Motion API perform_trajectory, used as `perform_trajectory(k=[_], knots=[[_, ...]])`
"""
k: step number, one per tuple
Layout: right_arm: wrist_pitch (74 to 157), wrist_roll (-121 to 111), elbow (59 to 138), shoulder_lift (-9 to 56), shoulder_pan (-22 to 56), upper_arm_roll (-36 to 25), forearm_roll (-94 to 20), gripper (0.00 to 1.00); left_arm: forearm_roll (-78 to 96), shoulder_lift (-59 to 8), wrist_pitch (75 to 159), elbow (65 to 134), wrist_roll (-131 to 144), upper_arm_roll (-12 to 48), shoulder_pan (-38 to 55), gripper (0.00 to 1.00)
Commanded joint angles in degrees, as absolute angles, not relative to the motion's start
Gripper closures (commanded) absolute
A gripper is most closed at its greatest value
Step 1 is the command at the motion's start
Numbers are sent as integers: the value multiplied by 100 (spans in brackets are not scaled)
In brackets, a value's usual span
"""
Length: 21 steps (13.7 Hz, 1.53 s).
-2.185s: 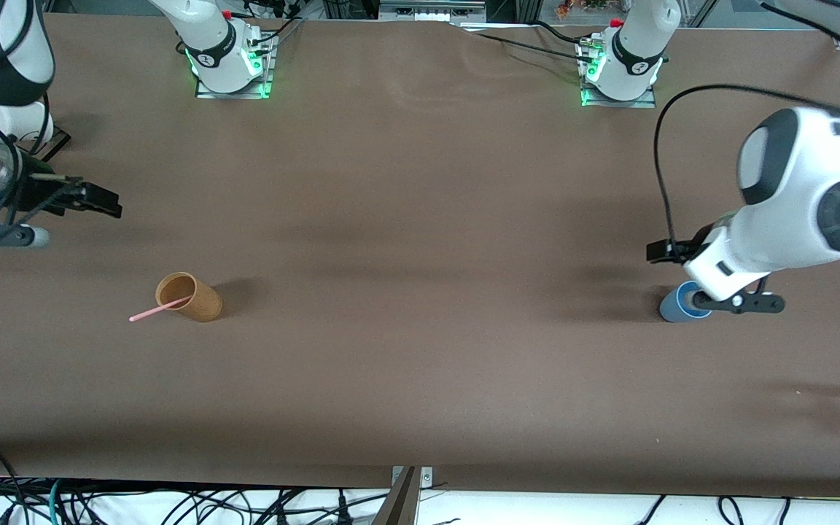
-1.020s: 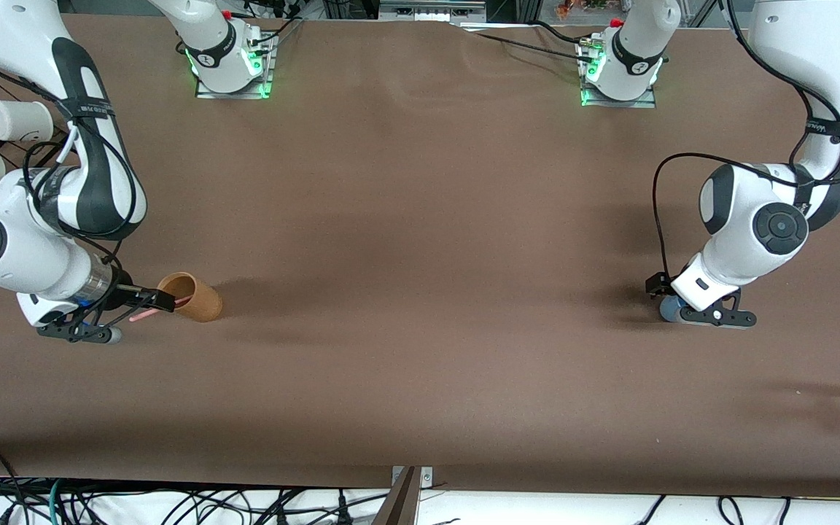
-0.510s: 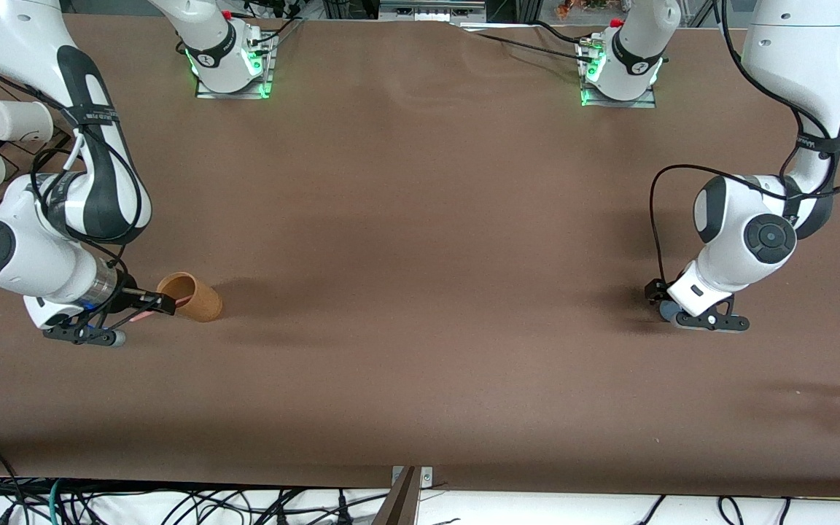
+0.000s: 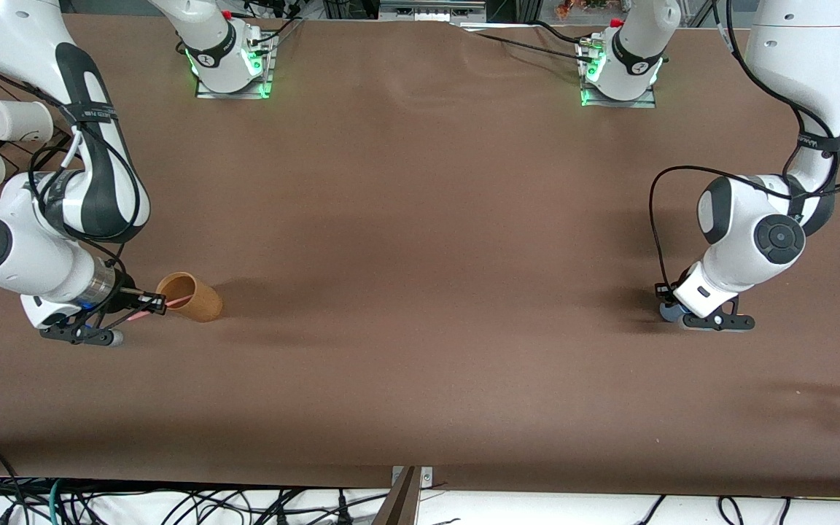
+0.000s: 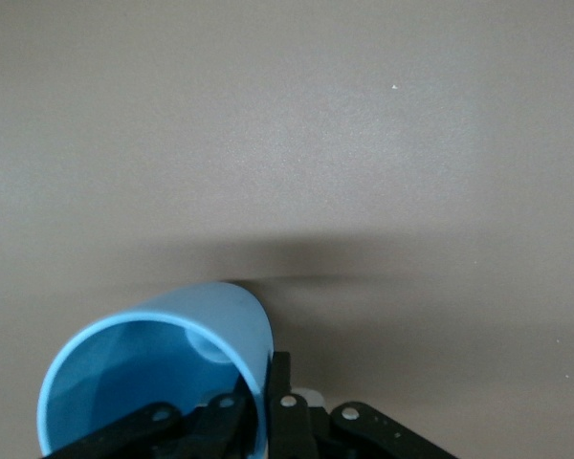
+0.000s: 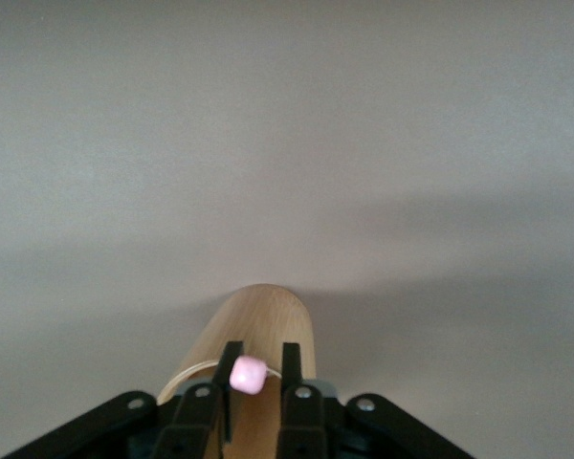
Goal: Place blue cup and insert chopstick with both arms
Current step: 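Carry the blue cup with the left gripper while the right gripper lifts the chopstick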
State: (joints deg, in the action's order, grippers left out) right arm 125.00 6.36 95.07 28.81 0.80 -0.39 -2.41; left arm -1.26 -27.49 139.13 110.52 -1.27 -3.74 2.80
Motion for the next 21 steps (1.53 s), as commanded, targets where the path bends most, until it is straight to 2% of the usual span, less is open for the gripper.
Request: perform_trajectory(k=[1,4,6,8,12,14,17,19,21], knots=[[12472,650,9510,2804,79,-26,-343,87,0,-2699,13765,10925,-194,-352,298,100],[12472,633,9475,2795,79,-26,-343,100,567,-2654,12415,10023,104,-168,622,100],[12472,659,9431,2707,88,-26,-325,100,861,-2681,11832,9486,770,-158,1140,100],[12472,729,9422,2585,88,-18,-334,100,835,-2742,11707,9151,1290,-167,1886,100],[12367,721,9352,2181,88,-18,-290,100,642,-3601,11014,7853,2194,-220,3161,100],[12121,756,9221,1926,114,-9,-238,100,659,-4093,10925,7175,2749,-229,3532,100],[11648,747,8922,1688,176,-18,-98,100,668,-4665,10951,6541,3302,-237,3892,100],[11016,991,8545,1644,359,-17,-36,100,642,-5026,10986,6207,3655,-272,4069,100],[10584,1675,8298,1644,606,-9,262,100,650,-5281,11187,6082,3787,-552,4323,100]])
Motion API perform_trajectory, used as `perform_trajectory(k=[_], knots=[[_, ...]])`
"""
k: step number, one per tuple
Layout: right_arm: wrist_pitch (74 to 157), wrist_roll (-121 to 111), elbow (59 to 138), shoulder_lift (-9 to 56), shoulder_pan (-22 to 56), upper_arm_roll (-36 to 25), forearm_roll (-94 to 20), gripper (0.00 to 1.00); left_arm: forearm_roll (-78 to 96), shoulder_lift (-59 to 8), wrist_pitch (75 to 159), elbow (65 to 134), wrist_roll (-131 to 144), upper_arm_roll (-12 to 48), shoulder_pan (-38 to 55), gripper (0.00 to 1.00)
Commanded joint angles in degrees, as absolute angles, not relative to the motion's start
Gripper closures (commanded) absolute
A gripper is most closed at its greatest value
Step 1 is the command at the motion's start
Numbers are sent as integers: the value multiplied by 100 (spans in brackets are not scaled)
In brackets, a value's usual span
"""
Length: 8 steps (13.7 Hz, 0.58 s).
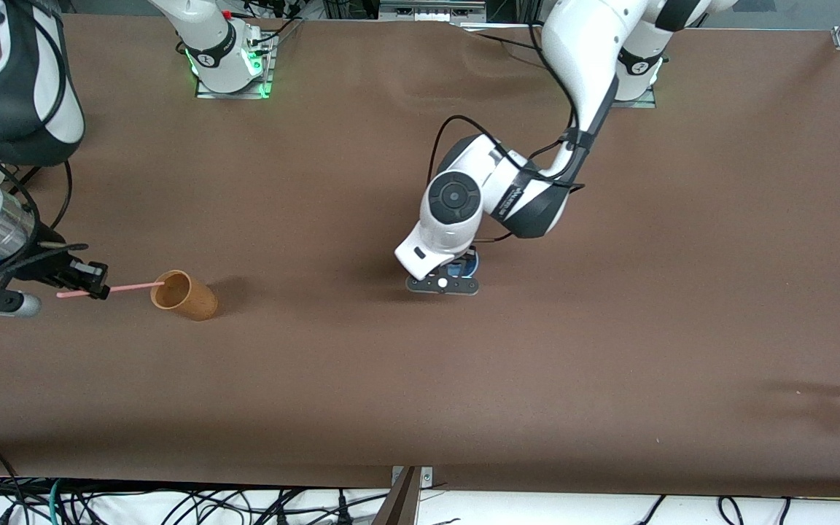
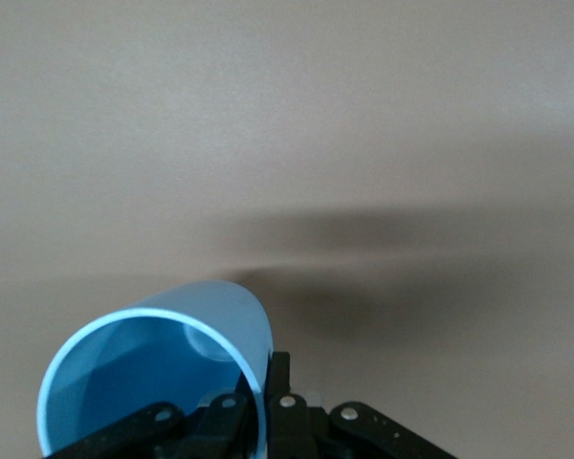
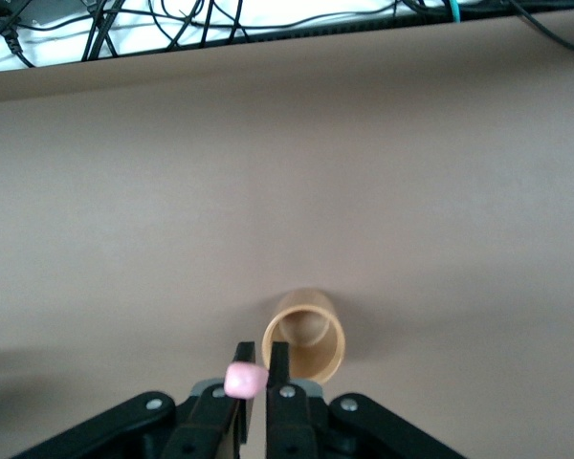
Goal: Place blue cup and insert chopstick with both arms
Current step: 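Carry the blue cup with the left gripper while the right gripper lifts the chopstick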
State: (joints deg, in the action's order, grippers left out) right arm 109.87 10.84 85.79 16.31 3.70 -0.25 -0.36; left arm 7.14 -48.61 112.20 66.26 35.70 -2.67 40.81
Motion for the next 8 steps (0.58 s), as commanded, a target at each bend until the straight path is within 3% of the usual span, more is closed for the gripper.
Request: perform_trajectory(k=[1,5,6,7,8], knots=[[10469,2027,8219,1652,737,-9,298,100,642,-5369,11345,6082,3884,-649,4385,100],[10511,3380,8218,1705,1282,-18,316,100,642,-5502,11558,6091,3937,-729,4456,100],[10538,3723,8218,1731,1431,-26,316,100,650,-5493,11558,6091,3955,-729,4456,89],[10547,4005,8218,1766,1494,-26,316,100,685,-5467,11558,6091,3981,-729,4447,36],[10556,4191,8218,1801,1564,-26,316,100,703,-5415,11532,6082,3981,-721,4439,0]])
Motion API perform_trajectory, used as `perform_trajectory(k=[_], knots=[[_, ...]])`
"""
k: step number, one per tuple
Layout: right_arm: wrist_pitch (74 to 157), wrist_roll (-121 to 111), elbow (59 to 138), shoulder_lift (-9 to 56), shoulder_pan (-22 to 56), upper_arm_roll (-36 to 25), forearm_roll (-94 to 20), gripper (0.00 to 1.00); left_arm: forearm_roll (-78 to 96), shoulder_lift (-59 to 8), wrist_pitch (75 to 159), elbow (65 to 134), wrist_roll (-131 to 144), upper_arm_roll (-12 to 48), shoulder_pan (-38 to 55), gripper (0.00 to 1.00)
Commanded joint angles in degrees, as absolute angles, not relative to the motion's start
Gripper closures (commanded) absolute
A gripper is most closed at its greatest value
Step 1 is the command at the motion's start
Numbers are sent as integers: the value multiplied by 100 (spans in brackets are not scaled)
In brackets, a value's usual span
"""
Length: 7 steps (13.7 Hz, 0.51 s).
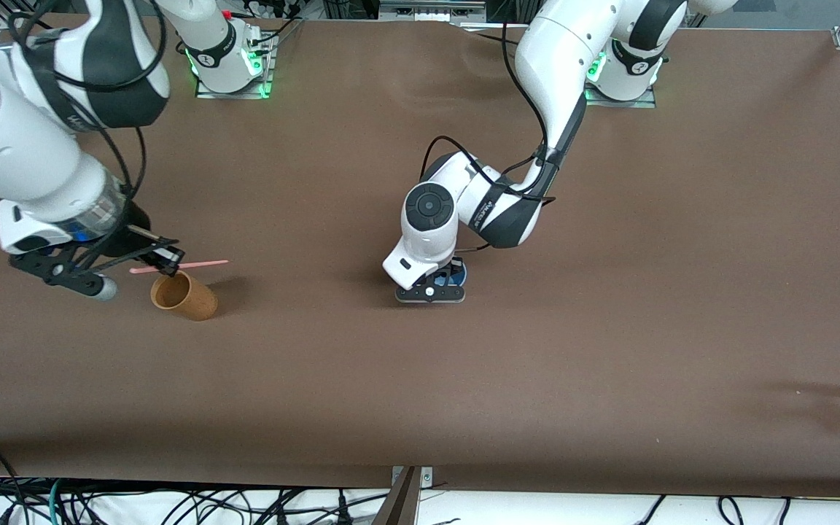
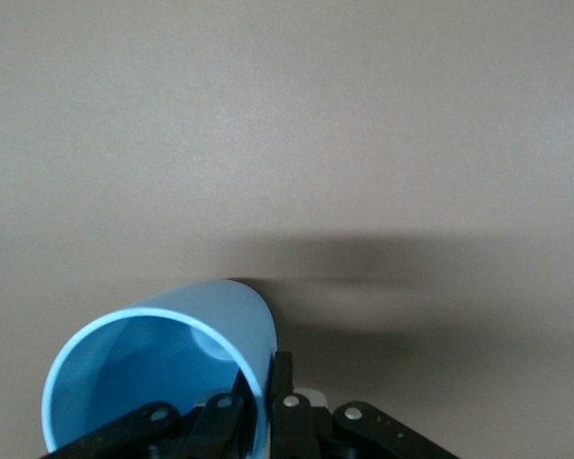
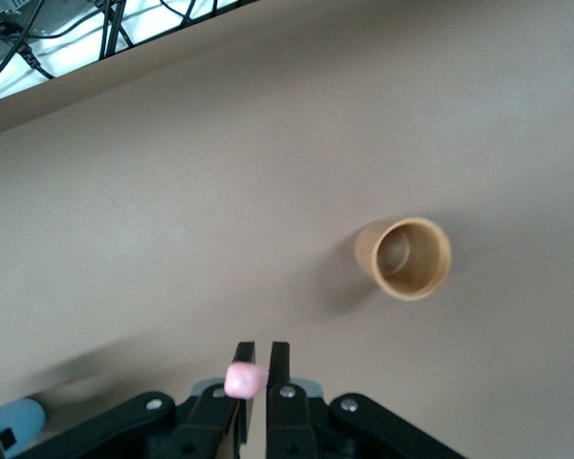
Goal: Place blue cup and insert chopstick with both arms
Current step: 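Carry the blue cup with the left gripper while the right gripper lifts the chopstick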
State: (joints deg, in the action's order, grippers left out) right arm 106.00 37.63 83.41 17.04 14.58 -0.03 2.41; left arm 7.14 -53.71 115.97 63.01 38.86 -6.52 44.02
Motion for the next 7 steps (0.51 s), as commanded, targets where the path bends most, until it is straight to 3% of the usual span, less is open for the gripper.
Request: perform_trajectory(k=[1,7], knots=[[10564,4305,8218,1802,1643,-26,325,100,738,-5327,11479,6082,3981,-712,4430,0],[10600,5254,8209,1802,1994,-18,299,100,1125,-4458,10312,6047,3894,-712,3887,0]])
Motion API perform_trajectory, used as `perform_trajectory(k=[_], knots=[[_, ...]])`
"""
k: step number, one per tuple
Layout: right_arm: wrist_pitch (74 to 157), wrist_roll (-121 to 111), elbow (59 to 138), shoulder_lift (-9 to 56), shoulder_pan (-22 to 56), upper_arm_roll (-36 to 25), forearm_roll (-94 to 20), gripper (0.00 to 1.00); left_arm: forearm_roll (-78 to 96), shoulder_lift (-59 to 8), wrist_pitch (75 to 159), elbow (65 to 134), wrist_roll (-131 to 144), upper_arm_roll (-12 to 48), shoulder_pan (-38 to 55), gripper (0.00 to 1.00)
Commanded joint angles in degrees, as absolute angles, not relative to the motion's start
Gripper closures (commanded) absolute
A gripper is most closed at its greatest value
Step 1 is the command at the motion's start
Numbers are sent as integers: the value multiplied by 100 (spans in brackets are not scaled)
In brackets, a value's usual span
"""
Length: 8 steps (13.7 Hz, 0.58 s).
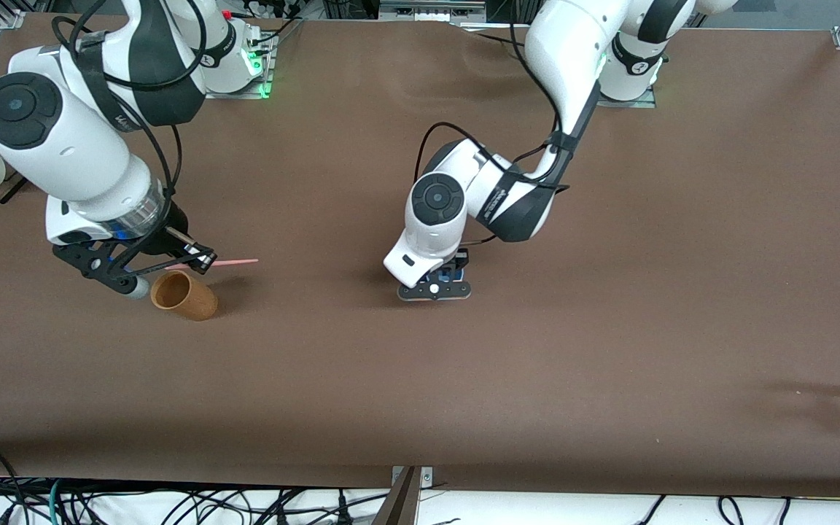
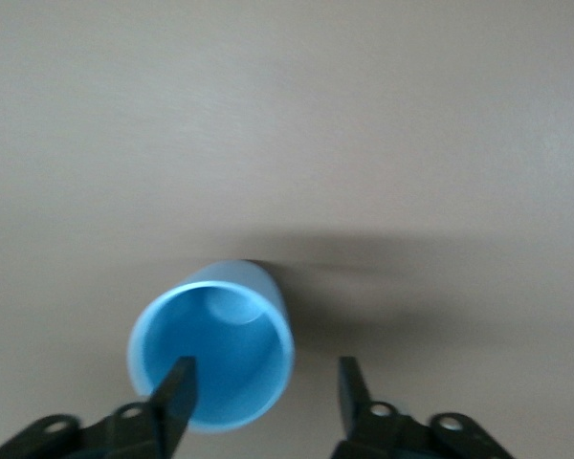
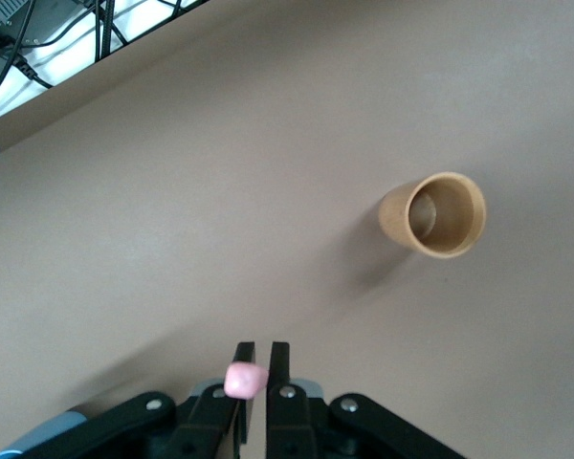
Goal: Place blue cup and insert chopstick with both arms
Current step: 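Set the blue cup down and open the left gripper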
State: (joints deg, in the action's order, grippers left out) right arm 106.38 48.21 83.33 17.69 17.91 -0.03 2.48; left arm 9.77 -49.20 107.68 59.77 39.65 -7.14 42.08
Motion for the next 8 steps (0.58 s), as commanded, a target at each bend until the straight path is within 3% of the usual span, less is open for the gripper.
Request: perform_trajectory(k=[1,4,8], knots=[[10600,5412,8200,1802,2082,-18,308,100,1134,-4247,10101,6047,3859,-703,3650,0],[10608,5869,8200,1819,2345,-18,316,100,1291,-3658,9661,6056,3561,-703,2938,0],[11257,7405,8157,2143,3074,-18,561,100,1248,-3043,8783,6082,2482,-712,2032,0]])
